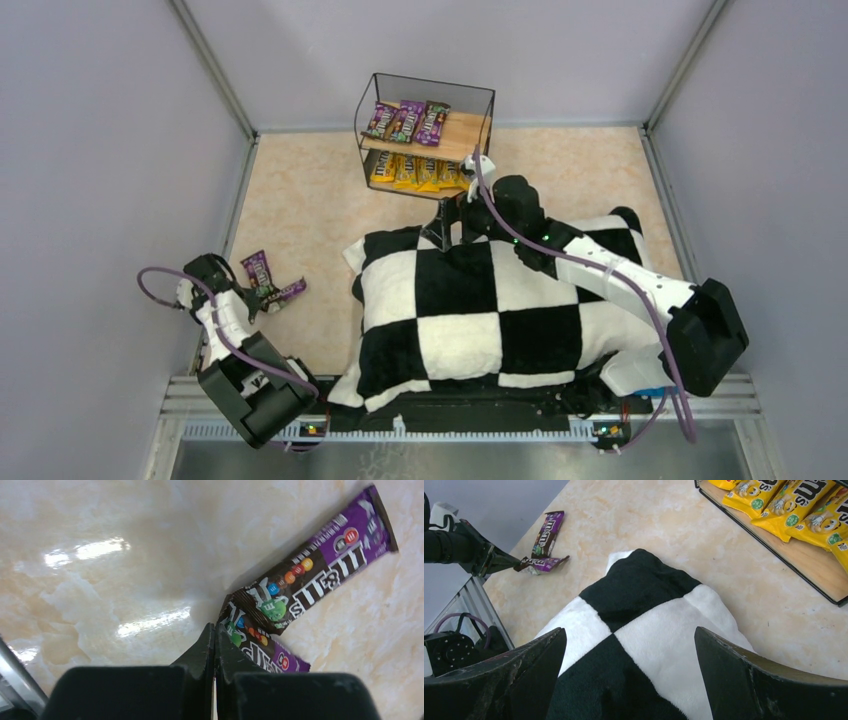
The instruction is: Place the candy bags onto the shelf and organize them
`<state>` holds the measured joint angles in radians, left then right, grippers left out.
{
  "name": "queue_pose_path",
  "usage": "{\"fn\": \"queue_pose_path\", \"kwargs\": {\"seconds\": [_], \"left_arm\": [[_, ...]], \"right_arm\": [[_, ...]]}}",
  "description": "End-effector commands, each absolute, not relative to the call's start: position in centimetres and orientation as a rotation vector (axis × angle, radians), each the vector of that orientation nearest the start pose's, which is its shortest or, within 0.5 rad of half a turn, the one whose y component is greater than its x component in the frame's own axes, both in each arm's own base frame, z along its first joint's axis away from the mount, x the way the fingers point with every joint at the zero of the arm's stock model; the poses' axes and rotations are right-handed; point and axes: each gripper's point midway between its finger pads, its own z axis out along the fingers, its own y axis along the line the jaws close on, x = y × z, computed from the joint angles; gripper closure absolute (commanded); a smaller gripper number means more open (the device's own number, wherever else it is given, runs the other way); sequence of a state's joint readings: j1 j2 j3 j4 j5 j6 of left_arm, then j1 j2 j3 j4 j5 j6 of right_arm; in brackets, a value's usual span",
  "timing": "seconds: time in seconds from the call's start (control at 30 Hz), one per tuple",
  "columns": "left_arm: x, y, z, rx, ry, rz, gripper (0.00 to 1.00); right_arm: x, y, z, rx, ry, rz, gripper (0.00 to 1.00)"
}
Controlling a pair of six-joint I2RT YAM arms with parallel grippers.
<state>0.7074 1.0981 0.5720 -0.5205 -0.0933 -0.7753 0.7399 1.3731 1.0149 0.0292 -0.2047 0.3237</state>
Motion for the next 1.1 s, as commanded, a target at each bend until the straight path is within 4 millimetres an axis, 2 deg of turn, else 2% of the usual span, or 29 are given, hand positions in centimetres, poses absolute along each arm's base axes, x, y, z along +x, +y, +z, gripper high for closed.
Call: {"fn": "queue_pose_path", "kwargs": {"seconds": [0.0,0.07,0.2,0.37,0.57,0.67,0.73,0.87,0.97,1.07], "left_arm": [[21.8,14.0,6.0,-1.655,1.929,-0.068,1.0],[23.4,12.9,7.5,-1.563,1.942,-0.2,1.0],[26.5,9.4,11.6,-1.334,1.937,-0.537,1.0],[28.6,6.0,16.6,-1.105,1.941,-0.74,1.0],[31.3,-0.5,24.3,-0.65,1.922,-0.967,1.0],[31.6,-3.4,27.7,-0.469,1.902,-1.067,1.0],[31.6,-4.8,29.5,-0.388,1.891,-1.099,1.0],[30.6,-8.3,33.1,-0.194,1.83,-1.251,1.0],[29.1,-10.8,35.6,-0.021,1.77,-1.37,1.0],[27.3,-13.0,37.4,0.151,1.729,-1.426,1.0]], "right_arm": [[29.3,34.1,25.0,-0.546,1.877,0.94,0.01],[29.2,34.3,24.6,-0.557,1.891,0.946,0.01],[29.2,35.1,24.1,-0.596,1.914,0.965,0.01],[28.9,35.9,23.2,-0.642,1.961,0.994,0.01],[28.8,36.9,23.7,-0.692,1.922,1.016,0.01],[28.3,37.4,24.3,-0.761,1.856,0.981,0.01],[28.0,37.8,25.5,-0.8,1.77,0.951,0.01],[25.6,38.5,27.2,-0.917,1.546,0.896,0.02],[23.4,38.0,30.2,-0.983,1.261,0.87,0.02],[21.6,36.5,33.0,-0.97,1.07,0.861,0.01]]}}
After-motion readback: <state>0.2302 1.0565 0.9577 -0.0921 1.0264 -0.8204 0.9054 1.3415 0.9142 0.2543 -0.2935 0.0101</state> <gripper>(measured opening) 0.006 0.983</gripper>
